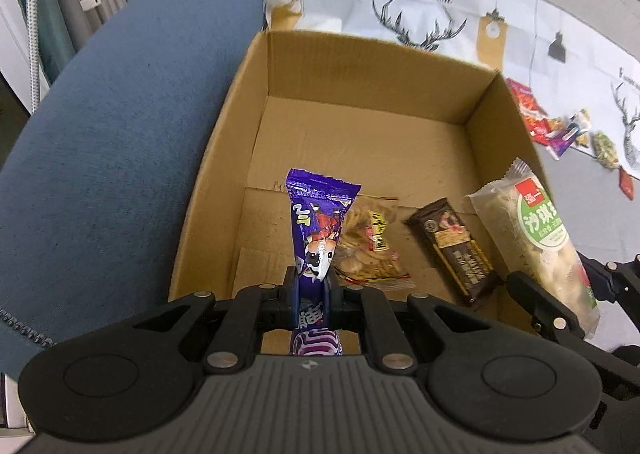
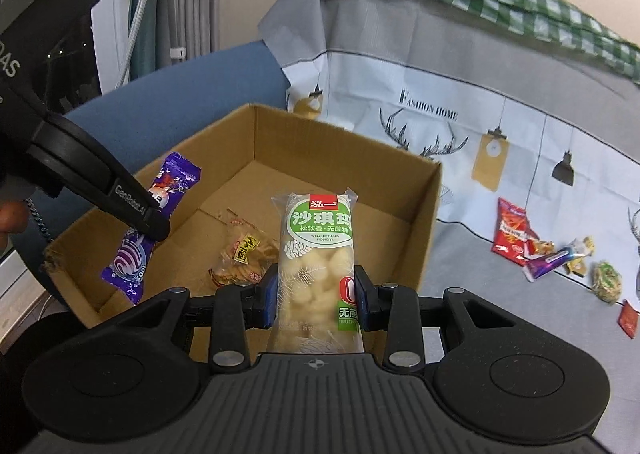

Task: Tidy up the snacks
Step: 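Open both tools to drop the candy bar and rice-cracker bar into the box, then withdraw both tools above the box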

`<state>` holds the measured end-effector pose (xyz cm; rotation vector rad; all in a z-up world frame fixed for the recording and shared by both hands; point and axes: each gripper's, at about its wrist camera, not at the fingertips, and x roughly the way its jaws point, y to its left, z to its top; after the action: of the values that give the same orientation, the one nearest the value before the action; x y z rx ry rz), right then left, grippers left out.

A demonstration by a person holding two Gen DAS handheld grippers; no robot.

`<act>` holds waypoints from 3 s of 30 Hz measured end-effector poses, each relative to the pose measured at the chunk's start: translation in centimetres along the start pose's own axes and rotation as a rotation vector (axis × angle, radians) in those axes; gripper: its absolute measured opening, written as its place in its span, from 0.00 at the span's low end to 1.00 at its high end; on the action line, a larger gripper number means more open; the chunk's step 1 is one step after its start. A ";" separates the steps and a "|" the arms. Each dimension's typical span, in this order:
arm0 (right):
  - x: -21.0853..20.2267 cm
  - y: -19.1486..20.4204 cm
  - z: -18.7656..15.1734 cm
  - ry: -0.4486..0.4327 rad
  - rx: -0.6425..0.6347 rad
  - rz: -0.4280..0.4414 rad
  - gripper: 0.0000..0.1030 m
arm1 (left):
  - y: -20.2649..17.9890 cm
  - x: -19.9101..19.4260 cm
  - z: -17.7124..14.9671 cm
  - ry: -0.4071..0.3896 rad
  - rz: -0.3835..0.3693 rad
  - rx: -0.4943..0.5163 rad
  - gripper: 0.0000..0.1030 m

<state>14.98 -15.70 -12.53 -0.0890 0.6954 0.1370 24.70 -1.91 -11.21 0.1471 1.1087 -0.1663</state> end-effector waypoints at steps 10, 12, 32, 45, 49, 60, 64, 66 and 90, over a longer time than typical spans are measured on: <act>2.0 -0.3 0.3 -0.012 0.021 -0.020 0.76 | -0.1 0.6 0.8 -0.062 0.045 0.069 1.00; 1.2 -0.3 0.2 -0.020 0.005 -0.020 0.79 | 0.3 -0.2 0.1 -0.046 0.034 0.066 1.00; -15.6 1.7 -5.6 -0.035 0.039 -0.004 0.90 | -2.4 -11.7 -15.0 -0.063 0.089 -0.004 1.00; -22.7 2.4 -7.3 -0.200 -0.014 0.000 0.92 | -4.5 -16.7 -18.0 -0.164 0.102 0.029 1.00; -23.6 2.6 -7.5 -0.224 -0.023 0.003 0.92 | -4.7 -17.3 -18.4 -0.169 0.102 0.027 1.00; -23.9 2.3 -7.7 -0.231 -0.004 0.009 0.93 | -4.9 -17.5 -18.6 -0.171 0.113 0.040 1.00; -23.9 2.3 -7.8 -0.229 -0.002 0.011 0.93 | -4.9 -17.3 -18.5 -0.165 0.113 0.042 1.00; -23.8 2.3 -7.7 -0.225 0.001 0.013 0.93 | -4.9 -17.2 -18.5 -0.162 0.112 0.043 1.00; -21.8 0.8 -7.9 -0.187 0.067 0.025 0.93 | -6.8 -15.0 -17.3 -0.111 0.137 0.115 1.00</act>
<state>-6.66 -17.96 -4.56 -0.0026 0.5142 0.1442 1.65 -4.18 -5.54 0.3124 0.9754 -0.1147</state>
